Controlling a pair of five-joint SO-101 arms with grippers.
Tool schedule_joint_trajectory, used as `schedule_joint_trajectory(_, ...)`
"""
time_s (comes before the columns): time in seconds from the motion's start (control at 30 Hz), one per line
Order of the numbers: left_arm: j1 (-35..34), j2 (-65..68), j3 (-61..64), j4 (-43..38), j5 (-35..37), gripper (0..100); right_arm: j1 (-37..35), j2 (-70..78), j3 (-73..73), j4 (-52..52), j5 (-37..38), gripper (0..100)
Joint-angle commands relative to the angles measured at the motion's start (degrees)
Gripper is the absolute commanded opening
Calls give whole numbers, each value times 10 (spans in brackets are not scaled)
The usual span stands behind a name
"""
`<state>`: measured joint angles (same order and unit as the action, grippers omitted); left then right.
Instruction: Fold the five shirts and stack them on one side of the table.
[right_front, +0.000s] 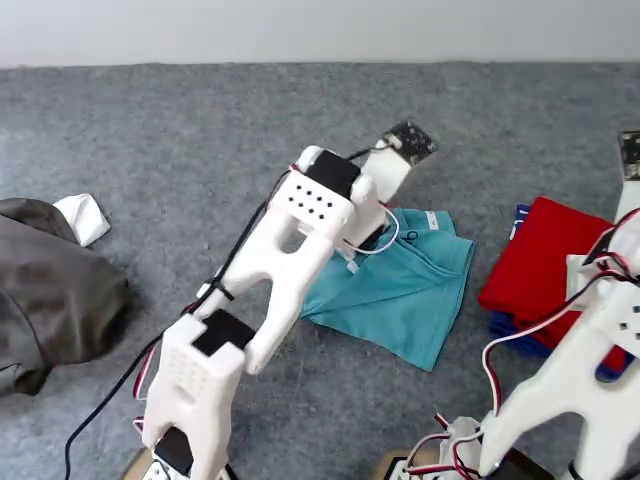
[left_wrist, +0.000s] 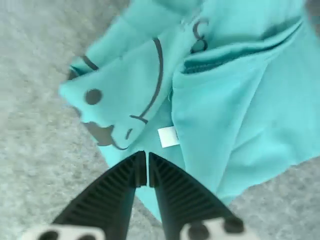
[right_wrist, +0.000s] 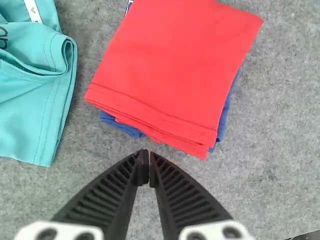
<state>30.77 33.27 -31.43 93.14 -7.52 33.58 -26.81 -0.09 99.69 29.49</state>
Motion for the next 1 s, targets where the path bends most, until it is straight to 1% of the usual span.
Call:
schedule_joint_trajectory(0.0,7,22,-2,-4,1,13,-5,-10,-4,-2,-2,13)
schedule_joint_trajectory(0.07,22,40,-4,11,1,13,-5,-10,-4,-2,-2,13)
schedule_joint_trajectory(0.3,110,84,-5,62,1,13,-5,-10,-4,-2,-2,13)
schedule_joint_trajectory(0.63,177,-54,-1,73,5,13,-5,-10,-4,-2,-2,13)
schedule_joint_trajectory(0.77,166,-87,-2,73,2,13,-5,-10,-4,-3,-2,13)
schedule_joint_trajectory(0.83,143,-90,-4,66,2,13,-5,-10,-4,-3,-2,13)
schedule_joint_trajectory(0.97,74,-69,-3,25,2,13,-5,-10,-4,-3,-2,13)
